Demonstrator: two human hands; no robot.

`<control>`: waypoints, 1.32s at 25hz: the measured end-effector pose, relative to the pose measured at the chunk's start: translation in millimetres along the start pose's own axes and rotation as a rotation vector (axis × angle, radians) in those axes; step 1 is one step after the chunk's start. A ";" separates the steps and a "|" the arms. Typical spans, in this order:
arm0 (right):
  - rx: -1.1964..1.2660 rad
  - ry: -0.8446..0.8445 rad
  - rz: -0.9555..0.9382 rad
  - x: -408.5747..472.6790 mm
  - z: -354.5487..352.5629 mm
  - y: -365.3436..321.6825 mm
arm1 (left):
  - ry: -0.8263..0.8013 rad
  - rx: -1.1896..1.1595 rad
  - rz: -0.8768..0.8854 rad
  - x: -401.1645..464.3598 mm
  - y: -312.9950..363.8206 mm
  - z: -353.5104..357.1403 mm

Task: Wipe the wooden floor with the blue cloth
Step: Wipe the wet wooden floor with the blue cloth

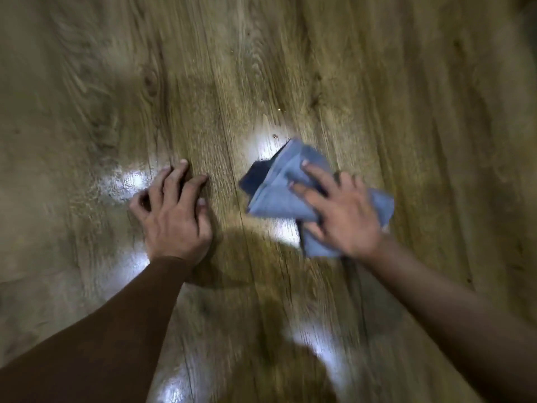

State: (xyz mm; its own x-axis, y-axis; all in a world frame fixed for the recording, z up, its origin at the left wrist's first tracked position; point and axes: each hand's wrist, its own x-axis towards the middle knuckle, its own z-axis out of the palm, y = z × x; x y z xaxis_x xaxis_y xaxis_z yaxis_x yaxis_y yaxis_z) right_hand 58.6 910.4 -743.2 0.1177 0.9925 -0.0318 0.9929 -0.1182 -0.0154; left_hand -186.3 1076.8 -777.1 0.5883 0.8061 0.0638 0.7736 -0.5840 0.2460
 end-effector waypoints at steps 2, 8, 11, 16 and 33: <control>-0.037 0.033 0.280 57.7 -3.3 69.7 | -0.036 0.019 0.001 -1.0 1.8 -3.0; -0.070 0.096 0.832 150.3 -6.6 89.0 | -0.072 0.006 -0.028 3.8 6.2 -8.8; -0.036 0.100 0.594 110.9 -3.7 18.1 | -0.064 0.014 -0.022 3.1 4.3 -6.5; 0.061 0.011 0.084 7.1 5.1 -94.3 | -0.043 0.026 -0.009 3.6 2.0 -3.5; 0.009 0.065 0.343 62.9 -2.1 -90.3 | -0.198 -0.085 -0.060 8.4 6.0 -19.8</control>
State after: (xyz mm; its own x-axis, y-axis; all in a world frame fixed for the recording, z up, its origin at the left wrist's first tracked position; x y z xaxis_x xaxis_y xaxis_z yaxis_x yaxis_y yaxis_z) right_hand -23.6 983.6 -741.7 0.4460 0.8946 0.0268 0.8950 -0.4454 -0.0238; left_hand -181.4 1082.0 -755.9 0.5827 0.8001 -0.1421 0.7911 -0.5185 0.3244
